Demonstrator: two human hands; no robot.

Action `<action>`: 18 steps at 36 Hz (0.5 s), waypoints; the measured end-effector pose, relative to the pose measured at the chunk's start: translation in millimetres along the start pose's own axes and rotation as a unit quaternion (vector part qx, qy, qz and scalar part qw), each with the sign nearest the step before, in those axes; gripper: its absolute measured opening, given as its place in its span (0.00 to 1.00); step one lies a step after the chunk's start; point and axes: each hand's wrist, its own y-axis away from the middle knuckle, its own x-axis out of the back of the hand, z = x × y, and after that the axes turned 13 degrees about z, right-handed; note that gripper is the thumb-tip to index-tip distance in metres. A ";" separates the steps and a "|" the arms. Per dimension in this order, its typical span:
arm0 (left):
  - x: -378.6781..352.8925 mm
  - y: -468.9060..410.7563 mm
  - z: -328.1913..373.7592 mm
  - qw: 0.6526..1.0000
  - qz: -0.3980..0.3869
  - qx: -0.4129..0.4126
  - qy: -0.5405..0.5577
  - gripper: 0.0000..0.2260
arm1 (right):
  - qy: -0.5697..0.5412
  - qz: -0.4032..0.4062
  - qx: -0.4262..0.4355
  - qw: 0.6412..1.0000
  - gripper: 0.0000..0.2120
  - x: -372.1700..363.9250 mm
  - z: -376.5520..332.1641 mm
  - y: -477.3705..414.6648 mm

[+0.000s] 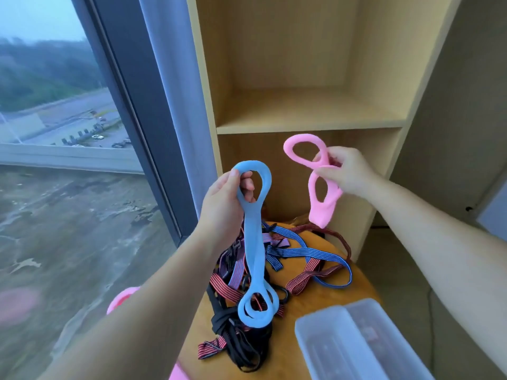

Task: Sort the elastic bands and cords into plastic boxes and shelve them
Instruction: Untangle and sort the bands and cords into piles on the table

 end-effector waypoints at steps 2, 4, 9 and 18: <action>-0.5 7.1 22.4 1.000 0.013 -0.017 0.000 0.16 | -0.051 0.020 0.010 0.998 0.05 14.6 -35.2 4.0; 0.0 15.6 44.4 0.999 0.029 -0.032 0.000 0.15 | -0.104 0.021 0.008 0.994 0.08 26.8 -68.5 11.5; 3.2 43.6 97.3 0.995 0.078 -0.054 0.020 0.15 | -0.217 -0.023 -0.011 0.976 0.11 40.4 -141.4 52.0; 16.7 106.2 163.6 0.998 0.050 -0.036 0.035 0.13 | -0.325 -0.176 -0.072 0.926 0.08 27.5 -222.3 136.0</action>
